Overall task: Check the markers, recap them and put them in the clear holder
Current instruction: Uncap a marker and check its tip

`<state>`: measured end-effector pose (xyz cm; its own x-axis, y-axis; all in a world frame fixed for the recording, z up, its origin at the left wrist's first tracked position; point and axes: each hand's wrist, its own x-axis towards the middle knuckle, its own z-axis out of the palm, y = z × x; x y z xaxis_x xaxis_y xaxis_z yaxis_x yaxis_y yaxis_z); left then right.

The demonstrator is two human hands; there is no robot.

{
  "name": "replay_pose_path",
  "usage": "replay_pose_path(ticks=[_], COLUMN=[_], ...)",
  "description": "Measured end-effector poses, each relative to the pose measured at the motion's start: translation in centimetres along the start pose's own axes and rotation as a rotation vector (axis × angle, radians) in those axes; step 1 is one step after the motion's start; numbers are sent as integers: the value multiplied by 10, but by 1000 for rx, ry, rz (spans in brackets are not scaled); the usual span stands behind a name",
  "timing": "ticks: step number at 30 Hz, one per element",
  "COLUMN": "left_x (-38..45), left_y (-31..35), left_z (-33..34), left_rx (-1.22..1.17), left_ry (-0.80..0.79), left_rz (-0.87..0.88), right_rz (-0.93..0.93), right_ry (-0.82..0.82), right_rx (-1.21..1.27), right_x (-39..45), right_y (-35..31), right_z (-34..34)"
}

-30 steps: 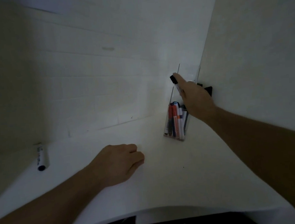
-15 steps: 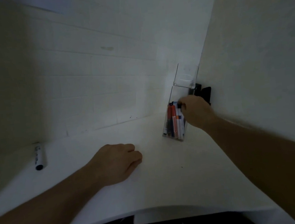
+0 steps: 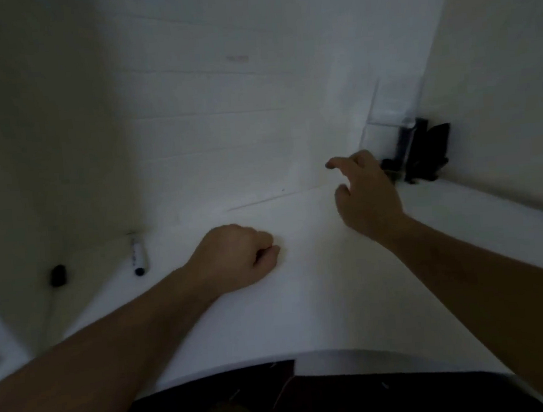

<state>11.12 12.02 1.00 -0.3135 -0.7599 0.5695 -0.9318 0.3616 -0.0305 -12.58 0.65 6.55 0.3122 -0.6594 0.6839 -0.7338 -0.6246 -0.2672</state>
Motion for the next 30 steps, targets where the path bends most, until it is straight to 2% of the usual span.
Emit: replay_pose_path(ticks=[4, 7, 10, 14, 18, 21, 23, 25, 27, 30], left_x=[2, 0, -8, -30, -54, -68, -73, -77, -78, -80], left_y=[-35, -64, -87, -98, -100, -100, -96, -93, -94, -95], left_z=[-53, -105, -138, -144, -135, -121, -113, -109, -107, -107], left_rx=[6, 88, 224, 374, 384, 455, 479, 504, 539, 570], left_ry=[25, 33, -102, -380, -628, -769, -808, -820, -825, -839], left_rz=[-245, -458, -689, -754, -889, -852, -832, -812, -773, -747], right_rz=[-127, -225, -343, -402, -462, -452, -380, -283, -252, -194], right_ry=[-178, -379, -618, -765, -732, -597, -521, -532, -526, -428], right_rx=[266, 392, 454, 296, 143, 118, 121, 113, 77, 115], right_x=[-15, -19, -23, -32, -40, -40, -35, -26, -20, -23], right_y=[-55, -110, -177, -228, -225, -204, -180, -148, -114, -79], right_z=[49, 85, 107, 128, 134, 126, 121, 116, 113, 104])
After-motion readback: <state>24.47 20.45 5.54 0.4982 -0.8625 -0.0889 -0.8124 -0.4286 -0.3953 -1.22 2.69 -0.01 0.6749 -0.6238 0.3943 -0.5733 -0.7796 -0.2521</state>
